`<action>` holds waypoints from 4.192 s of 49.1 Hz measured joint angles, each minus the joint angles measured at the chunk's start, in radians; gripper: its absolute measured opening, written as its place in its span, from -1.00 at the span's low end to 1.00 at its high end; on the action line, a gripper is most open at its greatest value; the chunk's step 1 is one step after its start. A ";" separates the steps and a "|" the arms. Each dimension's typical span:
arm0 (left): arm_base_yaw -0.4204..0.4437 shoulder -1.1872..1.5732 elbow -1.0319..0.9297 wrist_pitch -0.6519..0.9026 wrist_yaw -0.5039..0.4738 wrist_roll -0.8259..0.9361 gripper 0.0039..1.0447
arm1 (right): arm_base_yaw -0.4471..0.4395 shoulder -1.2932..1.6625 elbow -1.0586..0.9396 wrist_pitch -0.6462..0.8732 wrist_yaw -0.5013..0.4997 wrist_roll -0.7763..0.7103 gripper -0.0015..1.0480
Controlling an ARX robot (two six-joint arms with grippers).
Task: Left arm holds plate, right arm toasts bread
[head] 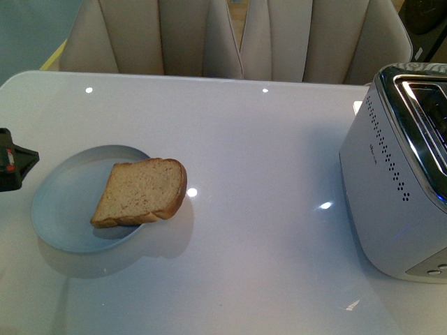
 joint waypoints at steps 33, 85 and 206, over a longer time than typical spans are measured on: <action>0.087 0.226 0.000 0.111 0.163 0.129 0.87 | 0.000 0.000 0.000 0.000 0.000 0.000 0.83; -0.040 0.461 0.219 -0.039 -0.037 0.069 -0.15 | 0.000 0.000 0.000 0.000 0.000 0.000 0.83; -0.715 -0.467 0.199 -0.705 -0.137 -0.849 -0.94 | 0.000 0.000 0.000 0.000 0.000 0.000 0.83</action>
